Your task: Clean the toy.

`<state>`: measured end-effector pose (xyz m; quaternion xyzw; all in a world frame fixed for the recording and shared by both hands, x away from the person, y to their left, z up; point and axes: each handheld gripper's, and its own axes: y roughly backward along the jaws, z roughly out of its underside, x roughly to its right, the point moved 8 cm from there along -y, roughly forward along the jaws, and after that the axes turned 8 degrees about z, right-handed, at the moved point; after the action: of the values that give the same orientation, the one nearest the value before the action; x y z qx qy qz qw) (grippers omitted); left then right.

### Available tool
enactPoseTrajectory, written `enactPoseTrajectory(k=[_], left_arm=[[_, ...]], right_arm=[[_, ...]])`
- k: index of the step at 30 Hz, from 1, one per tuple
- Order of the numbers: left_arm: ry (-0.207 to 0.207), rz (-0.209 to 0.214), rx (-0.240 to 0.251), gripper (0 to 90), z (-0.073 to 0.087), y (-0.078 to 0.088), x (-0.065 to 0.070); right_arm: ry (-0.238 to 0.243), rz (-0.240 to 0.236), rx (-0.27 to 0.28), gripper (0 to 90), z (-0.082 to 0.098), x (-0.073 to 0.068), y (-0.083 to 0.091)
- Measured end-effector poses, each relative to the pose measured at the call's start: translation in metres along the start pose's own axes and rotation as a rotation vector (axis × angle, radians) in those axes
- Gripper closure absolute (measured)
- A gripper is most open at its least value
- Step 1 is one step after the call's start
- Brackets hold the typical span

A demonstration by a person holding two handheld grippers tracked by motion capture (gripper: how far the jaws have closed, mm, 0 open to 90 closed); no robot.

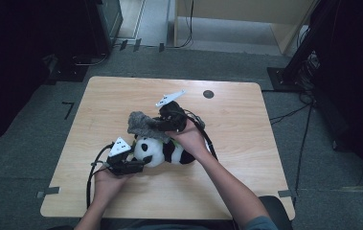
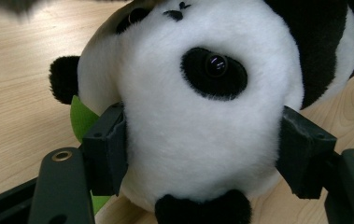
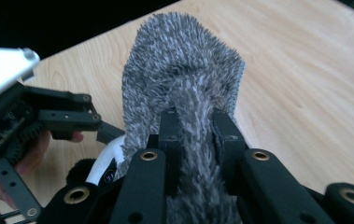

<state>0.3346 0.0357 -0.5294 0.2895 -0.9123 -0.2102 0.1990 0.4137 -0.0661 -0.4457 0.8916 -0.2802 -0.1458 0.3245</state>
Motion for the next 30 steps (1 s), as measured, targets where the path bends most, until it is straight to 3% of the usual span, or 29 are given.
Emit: enactPoseTrajectory(k=[5, 10, 13, 17, 26, 30], left_arm=[[-0.001, 0.000, -0.002, 28.7, 0.001, 0.000, 0.000], [0.001, -0.007, -0.005, 29.2, 0.000, -0.001, 0.001], [0.003, -0.008, -0.006, 29.4, -0.001, -0.001, 0.001], [0.002, -0.011, -0.012, 29.6, -0.001, -0.001, 0.001], [0.000, -0.007, -0.011, 29.9, -0.002, -0.002, 0.002], [0.003, -0.005, -0.012, 29.9, -0.002, -0.002, 0.001]], right_arm=[[0.000, -0.013, -0.031, 77.5, 0.007, 0.000, -0.011], [-0.012, -0.025, -0.037, 76.4, 0.012, 0.008, -0.012], [-0.017, 0.037, -0.064, 74.8, 0.018, 0.021, -0.011], [-0.053, 0.031, -0.066, 75.9, 0.021, 0.031, -0.010], [-0.065, 0.083, -0.054, 76.1, 0.023, 0.047, -0.002], [-0.077, 0.115, -0.024, 77.2, 0.020, 0.056, 0.008]])
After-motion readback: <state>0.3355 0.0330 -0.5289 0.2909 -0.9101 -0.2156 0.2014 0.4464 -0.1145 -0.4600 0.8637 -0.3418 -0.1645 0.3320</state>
